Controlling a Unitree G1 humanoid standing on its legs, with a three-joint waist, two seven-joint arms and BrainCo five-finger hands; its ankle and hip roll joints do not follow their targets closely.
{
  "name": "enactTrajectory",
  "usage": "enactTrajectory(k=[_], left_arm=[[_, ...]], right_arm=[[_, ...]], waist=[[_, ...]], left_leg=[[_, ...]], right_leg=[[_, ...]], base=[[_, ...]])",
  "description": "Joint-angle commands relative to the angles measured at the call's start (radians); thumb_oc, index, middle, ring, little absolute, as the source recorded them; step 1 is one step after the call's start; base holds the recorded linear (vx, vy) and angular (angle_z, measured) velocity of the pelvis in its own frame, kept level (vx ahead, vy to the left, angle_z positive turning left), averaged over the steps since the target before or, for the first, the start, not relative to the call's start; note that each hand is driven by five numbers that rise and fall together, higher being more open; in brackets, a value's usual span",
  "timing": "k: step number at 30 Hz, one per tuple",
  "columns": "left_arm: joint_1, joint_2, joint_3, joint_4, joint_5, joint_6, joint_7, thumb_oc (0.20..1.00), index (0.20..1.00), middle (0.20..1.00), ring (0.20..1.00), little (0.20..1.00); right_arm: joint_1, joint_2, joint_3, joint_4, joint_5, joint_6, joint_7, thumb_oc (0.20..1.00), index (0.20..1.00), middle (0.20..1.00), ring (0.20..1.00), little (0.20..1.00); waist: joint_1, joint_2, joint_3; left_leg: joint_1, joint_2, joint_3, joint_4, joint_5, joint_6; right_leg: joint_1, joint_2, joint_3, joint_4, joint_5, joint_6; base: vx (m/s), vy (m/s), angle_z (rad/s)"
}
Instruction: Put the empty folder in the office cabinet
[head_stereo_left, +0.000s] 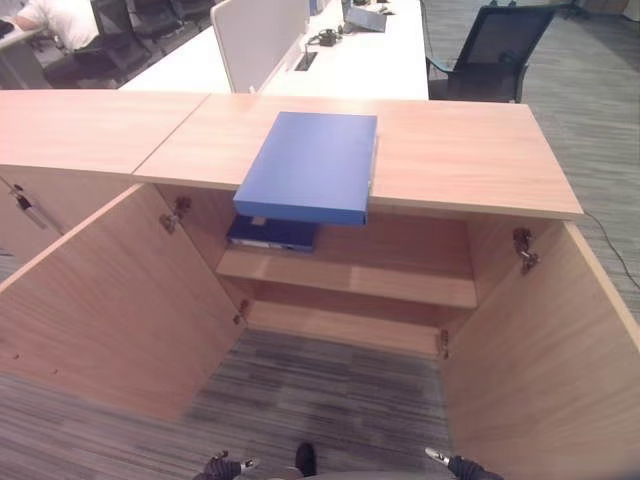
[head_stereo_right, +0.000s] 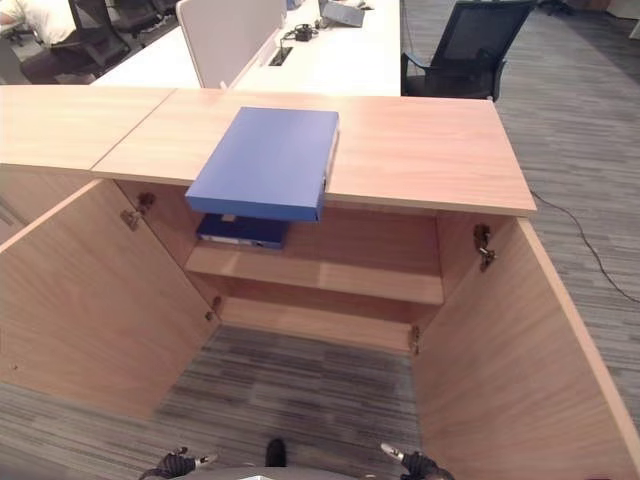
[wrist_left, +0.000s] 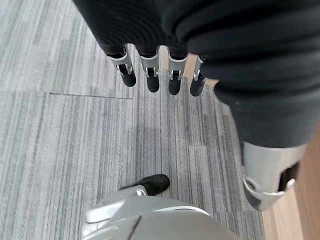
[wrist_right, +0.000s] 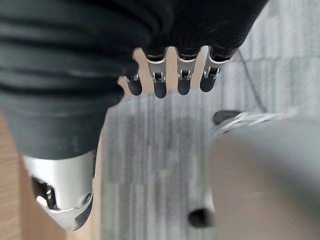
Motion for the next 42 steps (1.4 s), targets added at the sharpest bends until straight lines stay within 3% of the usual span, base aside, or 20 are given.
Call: enactTrajectory(k=[1, 3, 6, 10, 22, 23, 27, 31, 32, 33, 34, 36, 42], left_arm=[[-0.008, 0.028, 0.017, 0.022, 0.046, -0.01, 0.004, 1.0, 1.0, 1.0, 1.0, 1.0], [-0.001, 0.033, 0.018, 0.024, 0.053, -0.008, 0.0, 1.0, 1.0, 1.0, 1.0, 1.0], [0.005, 0.037, 0.025, 0.023, 0.047, -0.006, -0.007, 1.0, 1.0, 1.0, 1.0, 1.0], [0.008, 0.035, 0.021, 0.023, 0.039, -0.005, -0.016, 1.0, 1.0, 1.0, 1.0, 1.0], [0.034, 0.021, 0.038, 0.026, 0.03, -0.002, -0.021, 1.0, 1.0, 1.0, 1.0, 1.0], [0.033, 0.024, 0.044, 0.026, 0.025, -0.001, -0.019, 1.0, 1.0, 1.0, 1.0, 1.0], [0.007, 0.032, 0.037, -0.001, -0.003, -0.016, -0.006, 1.0, 1.0, 1.0, 1.0, 1.0], [0.015, 0.025, 0.031, -0.004, -0.005, -0.021, 0.009, 1.0, 1.0, 1.0, 1.0, 1.0], [0.02, 0.019, 0.031, -0.002, -0.021, -0.021, 0.01, 1.0, 1.0, 1.0, 1.0, 1.0], [0.018, 0.016, 0.029, 0.0, -0.023, -0.02, 0.011, 1.0, 1.0, 1.0, 1.0, 1.0], [0.015, 0.011, 0.029, 0.001, -0.024, -0.023, 0.009, 1.0, 1.0, 1.0, 1.0, 1.0], [0.022, 0.001, 0.017, 0.0, -0.014, -0.02, 0.003, 1.0, 1.0, 1.0, 1.0, 1.0], [0.005, 0.013, 0.019, -0.011, -0.024, -0.024, -0.001, 1.0, 1.0, 1.0, 1.0, 1.0]], right_arm=[[-0.035, 0.005, 0.001, 0.003, 0.025, -0.011, 0.004, 1.0, 1.0, 1.0, 1.0, 1.0], [-0.036, 0.008, 0.007, 0.006, 0.024, -0.013, 0.006, 1.0, 1.0, 1.0, 1.0, 1.0], [-0.038, 0.012, 0.027, 0.009, 0.025, -0.016, 0.007, 1.0, 1.0, 1.0, 1.0, 1.0], [-0.043, 0.016, 0.052, 0.009, 0.042, -0.024, 0.004, 1.0, 1.0, 1.0, 1.0, 1.0], [-0.03, 0.023, 0.079, 0.006, 0.038, -0.03, -0.003, 1.0, 1.0, 1.0, 1.0, 1.0], [-0.028, 0.024, 0.079, 0.008, 0.036, -0.032, -0.003, 1.0, 1.0, 1.0, 1.0, 1.0], [-0.037, 0.008, 0.082, 0.016, 0.036, -0.03, -0.011, 1.0, 1.0, 1.0, 1.0, 1.0], [-0.035, 0.005, 0.077, 0.008, 0.046, -0.033, -0.016, 1.0, 1.0, 1.0, 1.0, 1.0], [-0.026, 0.0, 0.068, 0.0, 0.05, -0.037, -0.016, 1.0, 1.0, 1.0, 1.0, 1.0], [-0.021, -0.006, 0.062, 0.0, 0.051, -0.037, -0.017, 1.0, 1.0, 1.0, 1.0, 1.0], [-0.018, -0.012, 0.054, 0.001, 0.046, -0.036, -0.015, 1.0, 1.0, 1.0, 1.0, 1.0], [-0.013, -0.021, 0.035, 0.012, 0.036, -0.027, -0.02, 1.0, 1.0, 1.0, 1.0, 1.0], [-0.009, -0.009, 0.031, 0.021, 0.026, -0.016, -0.017, 1.0, 1.0, 1.0, 1.0, 1.0]], waist=[[0.024, 0.003, 0.016], [0.019, 0.003, 0.02], [0.019, 0.008, 0.023], [0.015, 0.003, 0.04], [0.031, -0.035, 0.016], [0.034, -0.04, 0.022], [0.045, -0.067, 0.083], [0.047, -0.072, 0.067], [0.045, -0.053, 0.047], [0.042, -0.044, 0.042], [0.038, -0.029, 0.03], [0.028, -0.003, 0.003], [0.026, -0.007, -0.003]], left_leg=[[0.005, 0.002, 0.018, 0.014, -0.082, -0.01], [0.015, 0.002, 0.026, 0.014, -0.087, -0.003], [0.016, 0.0, 0.032, 0.014, -0.084, 0.002], [0.016, -0.008, 0.018, 0.014, -0.073, 0.002], [0.023, 0.012, 0.01, 0.014, -0.075, -0.021], [0.032, 0.021, 0.008, 0.014, -0.069, -0.026], [-0.123, 0.067, 0.001, 0.271, -0.112, -0.058], [-0.102, 0.18, -0.007, 0.183, -0.045, -0.07], [-0.102, 0.209, -0.041, 0.083, 0.03, -0.093], [-0.105, 0.215, -0.045, 0.048, 0.051, -0.106], [-0.089, 0.22, -0.032, 0.014, 0.043, -0.115], [-0.072, 0.188, -0.051, 0.014, 0.015, -0.12], [-0.032, 0.119, -0.032, 0.014, -0.033, -0.086]], right_leg=[[-0.083, -0.075, -0.052, -0.04, 0.217, 0.017], [-0.091, -0.04, -0.065, -0.006, 0.175, -0.005], [-0.121, 0.058, -0.054, 0.005, 0.102, -0.034], [-0.161, 0.177, -0.021, -0.019, 0.062, -0.055], [-0.074, 0.248, -0.034, -0.199, 0.092, -0.052], [-0.07, 0.252, -0.031, -0.2, 0.091, -0.054], [-0.08, 0.221, -0.041, -0.18, 0.079, -0.075], [-0.081, 0.206, -0.026, -0.193, 0.072, -0.06], [-0.081, 0.209, -0.019, -0.197, 0.062, -0.052], [-0.075, 0.207, -0.02, -0.2, 0.058, -0.049], [-0.068, 0.203, -0.02, -0.203, 0.055, -0.044], [-0.062, 0.178, -0.012, -0.215, 0.074, -0.033], [-0.061, 0.122, 0.021, -0.223, 0.114, -0.003]], base=[[0.08, 0.288, -0.2], [0.08, 0.208, -0.18], [0.05, 0.077, 0.01], [0.0, -0.007, 0.01], [0.04, -0.107, 0.06], [-0.02, -0.164, -0.03], [-0.11, -0.085, 0.06], [0.04, 0.09, -0.02], [0.12, 0.202, -0.08], [0.15, 0.263, -0.08], [0.15, 0.327, 0.07], [0.14, 0.336, -0.04], [0.06, 0.201, -0.11]])
